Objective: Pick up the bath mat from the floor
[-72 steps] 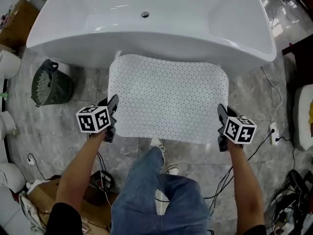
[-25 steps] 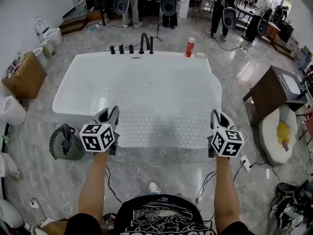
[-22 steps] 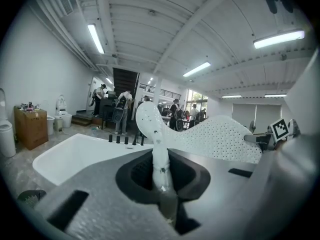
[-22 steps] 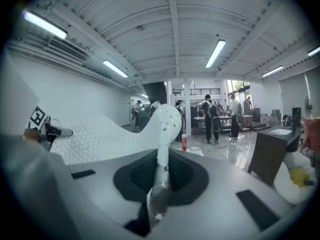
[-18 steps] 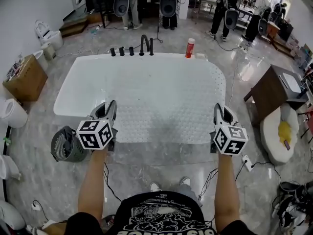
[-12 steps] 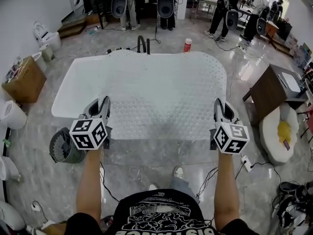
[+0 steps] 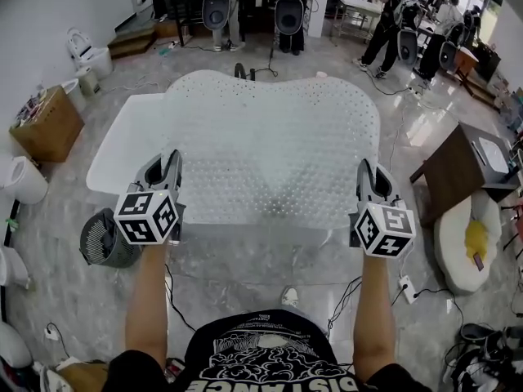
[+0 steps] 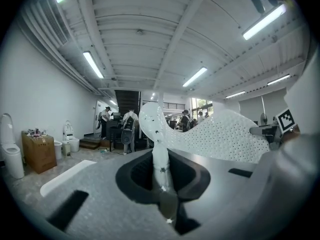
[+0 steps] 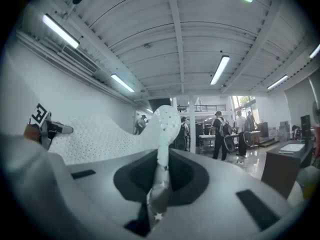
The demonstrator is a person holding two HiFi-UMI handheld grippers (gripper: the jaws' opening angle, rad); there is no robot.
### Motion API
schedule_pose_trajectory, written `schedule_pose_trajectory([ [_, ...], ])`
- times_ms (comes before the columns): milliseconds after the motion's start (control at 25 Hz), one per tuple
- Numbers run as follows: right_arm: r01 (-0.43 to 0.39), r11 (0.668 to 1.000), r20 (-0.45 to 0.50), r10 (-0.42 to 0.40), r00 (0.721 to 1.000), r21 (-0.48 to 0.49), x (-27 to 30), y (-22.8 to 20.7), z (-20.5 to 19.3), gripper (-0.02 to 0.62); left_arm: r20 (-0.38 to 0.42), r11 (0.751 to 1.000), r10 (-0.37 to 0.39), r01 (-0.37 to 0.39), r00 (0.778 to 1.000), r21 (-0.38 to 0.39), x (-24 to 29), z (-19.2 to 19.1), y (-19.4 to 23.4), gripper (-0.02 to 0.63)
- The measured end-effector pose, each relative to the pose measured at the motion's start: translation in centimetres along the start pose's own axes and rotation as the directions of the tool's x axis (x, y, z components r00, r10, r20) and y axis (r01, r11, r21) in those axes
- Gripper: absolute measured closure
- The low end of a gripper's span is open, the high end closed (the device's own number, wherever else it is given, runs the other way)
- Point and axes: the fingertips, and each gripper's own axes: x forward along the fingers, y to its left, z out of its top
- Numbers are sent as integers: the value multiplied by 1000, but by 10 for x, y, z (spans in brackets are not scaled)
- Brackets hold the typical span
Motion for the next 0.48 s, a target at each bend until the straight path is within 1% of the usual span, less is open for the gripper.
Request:
schedule_pose_trajectory([
  [280, -12, 1000, -1, 12, 1000, 4, 20, -6, -2, 568, 4, 1000, 19, -19, 1000, -18, 18, -2, 5, 575],
  [480, -13, 1000, -3, 13, 1000, 16, 27, -15, -4, 568, -5, 1000, 25, -25, 1000, -13, 27, -3, 2, 575],
])
